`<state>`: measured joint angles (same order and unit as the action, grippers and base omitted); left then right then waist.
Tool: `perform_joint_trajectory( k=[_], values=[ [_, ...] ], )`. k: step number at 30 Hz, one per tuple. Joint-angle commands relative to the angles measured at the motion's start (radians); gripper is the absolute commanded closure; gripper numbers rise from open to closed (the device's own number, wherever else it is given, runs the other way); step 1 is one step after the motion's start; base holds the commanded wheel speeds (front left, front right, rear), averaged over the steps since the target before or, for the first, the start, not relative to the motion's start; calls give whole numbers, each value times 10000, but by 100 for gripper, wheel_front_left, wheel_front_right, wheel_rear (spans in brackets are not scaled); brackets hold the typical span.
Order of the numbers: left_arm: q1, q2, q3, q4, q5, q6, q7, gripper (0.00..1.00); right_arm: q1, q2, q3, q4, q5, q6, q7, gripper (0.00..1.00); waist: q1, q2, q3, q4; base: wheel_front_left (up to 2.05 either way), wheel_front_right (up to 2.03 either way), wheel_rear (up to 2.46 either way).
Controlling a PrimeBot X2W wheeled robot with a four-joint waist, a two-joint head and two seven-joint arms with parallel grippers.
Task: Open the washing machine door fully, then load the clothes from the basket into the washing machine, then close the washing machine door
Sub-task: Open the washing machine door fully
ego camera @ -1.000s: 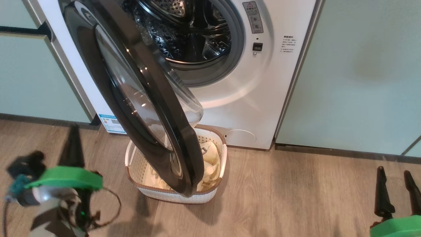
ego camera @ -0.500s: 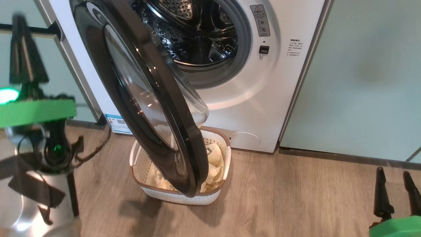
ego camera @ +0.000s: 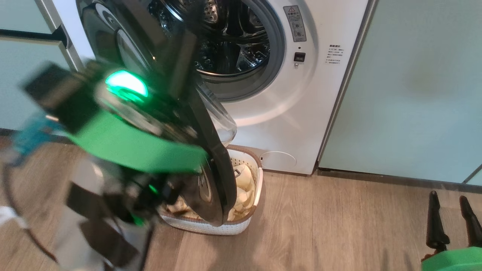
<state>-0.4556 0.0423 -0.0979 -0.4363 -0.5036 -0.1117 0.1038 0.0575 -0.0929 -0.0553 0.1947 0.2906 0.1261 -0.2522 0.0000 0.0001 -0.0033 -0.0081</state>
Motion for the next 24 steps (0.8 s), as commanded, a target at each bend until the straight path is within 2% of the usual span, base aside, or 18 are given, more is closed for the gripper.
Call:
perform_joint_trajectory(
  k=[1,8,15,24],
  values=[
    [151,129,-216,-404,-84,-15,234,100,-198,-175,211,-296,19,46,-95,0,0,-1,6,10,0,0,0],
    [1075,140,-2108,-215,273,-70,581,100,-197,-188,152,-327,6,46,-95,0,0,-1,37,107,0,0,0],
    [1461,276,-3118,202,532,-118,555,100,-206,-222,158,-333,9,46,-95,0,0,-1,38,178,0,0,0],
    [1813,891,-4374,1060,726,-168,472,100,-248,-298,223,-312,39,46,-95,0,0,-1,58,123,0,0,0]
  ],
)
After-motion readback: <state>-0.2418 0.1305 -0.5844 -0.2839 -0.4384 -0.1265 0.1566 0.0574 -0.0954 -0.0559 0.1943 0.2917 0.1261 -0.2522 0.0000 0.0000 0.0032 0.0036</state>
